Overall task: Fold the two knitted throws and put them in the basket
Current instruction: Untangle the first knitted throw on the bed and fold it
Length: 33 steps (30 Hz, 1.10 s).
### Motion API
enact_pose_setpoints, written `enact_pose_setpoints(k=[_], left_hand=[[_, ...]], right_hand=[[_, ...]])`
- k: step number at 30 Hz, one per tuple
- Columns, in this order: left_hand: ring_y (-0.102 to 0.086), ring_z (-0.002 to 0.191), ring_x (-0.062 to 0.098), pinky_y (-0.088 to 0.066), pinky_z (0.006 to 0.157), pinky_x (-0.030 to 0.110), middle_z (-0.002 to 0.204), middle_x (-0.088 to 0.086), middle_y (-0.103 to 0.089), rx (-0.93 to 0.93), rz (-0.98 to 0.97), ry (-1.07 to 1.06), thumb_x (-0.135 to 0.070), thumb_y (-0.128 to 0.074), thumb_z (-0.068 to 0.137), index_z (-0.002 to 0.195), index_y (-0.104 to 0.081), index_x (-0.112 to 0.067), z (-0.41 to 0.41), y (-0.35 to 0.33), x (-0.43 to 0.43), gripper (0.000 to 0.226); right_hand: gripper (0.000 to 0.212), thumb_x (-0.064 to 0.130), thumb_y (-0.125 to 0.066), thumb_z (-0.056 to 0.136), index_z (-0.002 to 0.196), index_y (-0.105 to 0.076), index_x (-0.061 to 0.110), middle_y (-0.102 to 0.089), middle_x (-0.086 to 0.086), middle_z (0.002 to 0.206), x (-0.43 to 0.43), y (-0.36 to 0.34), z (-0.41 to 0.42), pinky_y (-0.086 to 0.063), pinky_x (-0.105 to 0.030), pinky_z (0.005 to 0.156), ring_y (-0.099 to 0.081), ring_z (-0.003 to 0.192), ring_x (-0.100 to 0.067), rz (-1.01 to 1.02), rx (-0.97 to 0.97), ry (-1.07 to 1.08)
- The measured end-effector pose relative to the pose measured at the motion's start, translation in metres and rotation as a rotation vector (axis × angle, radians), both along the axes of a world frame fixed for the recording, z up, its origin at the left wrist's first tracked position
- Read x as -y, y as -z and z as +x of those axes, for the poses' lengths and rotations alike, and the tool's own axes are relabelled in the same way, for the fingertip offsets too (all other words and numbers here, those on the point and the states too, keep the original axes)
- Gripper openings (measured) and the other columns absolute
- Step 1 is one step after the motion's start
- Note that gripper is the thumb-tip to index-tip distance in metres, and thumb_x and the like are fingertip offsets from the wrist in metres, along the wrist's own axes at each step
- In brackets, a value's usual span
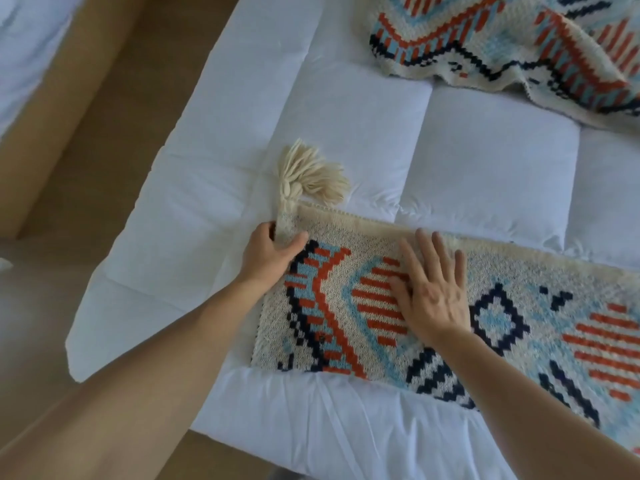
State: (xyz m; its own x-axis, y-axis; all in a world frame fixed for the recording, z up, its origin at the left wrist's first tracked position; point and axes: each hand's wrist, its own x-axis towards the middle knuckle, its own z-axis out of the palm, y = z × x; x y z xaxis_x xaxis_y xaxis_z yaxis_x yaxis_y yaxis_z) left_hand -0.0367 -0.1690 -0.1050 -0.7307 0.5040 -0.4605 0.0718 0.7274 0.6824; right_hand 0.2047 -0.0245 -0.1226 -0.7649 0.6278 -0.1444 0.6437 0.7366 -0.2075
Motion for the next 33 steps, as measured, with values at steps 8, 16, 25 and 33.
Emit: enact_pose_setpoints(k=[8, 16, 25, 33], left_hand=[[-0.061, 0.084, 0.003, -0.045, 0.081, 0.023, 0.093, -0.016, -0.066, 0.396, -0.045, 0.076, -0.06, -0.05, 0.09, 0.102, -0.067, -0.027, 0.058, -0.005, 0.078, 0.039], [-0.058, 0.061, 0.015, -0.044, 0.051, 0.026, 0.071, -0.001, -0.059, -0.286, -0.156, 0.215, -0.05, -0.052, 0.093, 0.084, -0.05, -0.011, 0.061, -0.008, 0.09, 0.04], [-0.054, 0.113, 0.035, -0.049, 0.08, 0.041, 0.132, 0.02, -0.049, -0.764, -0.363, 0.26, -0.061, -0.045, 0.09, 0.138, -0.033, -0.003, 0.093, -0.002, 0.084, 0.076], [0.034, 0.142, 0.028, 0.016, 0.116, 0.055, 0.156, 0.01, 0.036, -0.76, -0.348, 0.951, -0.086, -0.027, 0.077, 0.151, 0.025, -0.021, 0.167, 0.015, 0.014, 0.111]], right_hand=[[0.065, 0.061, -0.007, 0.099, 0.156, 0.0, 0.03, 0.006, 0.0, 0.165, 0.039, 0.005, 0.056, 0.006, -0.049, 0.121, 0.016, 0.151, -0.019, -0.079, 0.105, -0.066], [0.07, 0.069, 0.005, 0.092, 0.153, 0.015, 0.035, 0.024, 0.005, 0.161, 0.034, 0.003, 0.079, 0.016, -0.048, 0.12, 0.032, 0.145, -0.014, -0.119, 0.157, -0.052], [0.069, 0.069, 0.005, 0.093, 0.151, 0.023, 0.035, 0.028, 0.003, 0.16, 0.031, 0.01, 0.09, 0.017, -0.047, 0.119, 0.033, 0.144, -0.015, -0.064, 0.173, -0.07], [0.07, 0.068, 0.001, 0.095, 0.153, 0.018, 0.033, 0.022, 0.003, 0.162, 0.036, 0.019, 0.091, 0.011, -0.048, 0.12, 0.026, 0.148, -0.017, -0.05, 0.111, -0.092]])
